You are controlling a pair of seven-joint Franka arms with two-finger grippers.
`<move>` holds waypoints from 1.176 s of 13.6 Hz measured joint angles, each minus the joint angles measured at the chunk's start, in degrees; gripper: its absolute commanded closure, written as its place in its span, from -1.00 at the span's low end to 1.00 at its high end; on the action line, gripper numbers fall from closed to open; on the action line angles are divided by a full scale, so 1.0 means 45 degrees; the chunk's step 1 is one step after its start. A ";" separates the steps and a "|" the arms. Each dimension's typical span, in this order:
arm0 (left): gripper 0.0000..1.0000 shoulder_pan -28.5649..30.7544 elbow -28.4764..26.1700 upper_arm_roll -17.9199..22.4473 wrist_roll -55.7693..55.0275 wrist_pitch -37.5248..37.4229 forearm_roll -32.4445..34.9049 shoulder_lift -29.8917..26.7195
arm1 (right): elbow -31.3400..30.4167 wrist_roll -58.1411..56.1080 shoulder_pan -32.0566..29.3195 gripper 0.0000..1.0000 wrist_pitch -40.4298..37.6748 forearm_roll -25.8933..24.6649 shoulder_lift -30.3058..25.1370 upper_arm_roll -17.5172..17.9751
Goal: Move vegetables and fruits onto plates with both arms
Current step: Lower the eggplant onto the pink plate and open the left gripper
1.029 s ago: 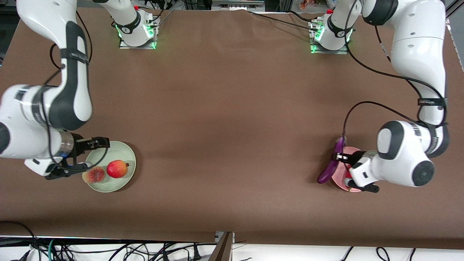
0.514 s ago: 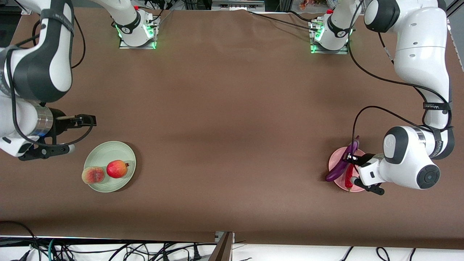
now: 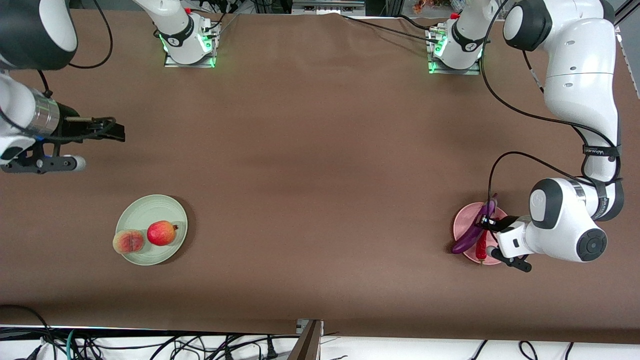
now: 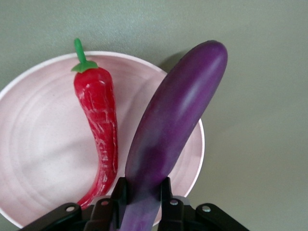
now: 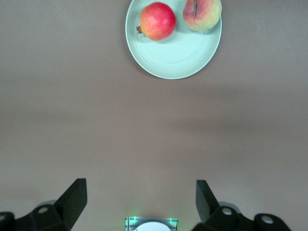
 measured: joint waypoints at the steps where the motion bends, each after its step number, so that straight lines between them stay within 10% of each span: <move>1: -0.99 0.0001 0.0000 0.0004 0.0005 0.0028 0.0000 0.0000 | -0.0262 0.0000 -0.0037 -1.00 0.0262 0.0037 -0.0269 0.0023; 16: -1.00 0.0359 0.0747 -0.0177 0.0057 -0.2099 0.0000 -0.1793 | -0.0558 -0.0017 -0.0308 -1.00 0.0581 0.0057 -0.1429 0.0109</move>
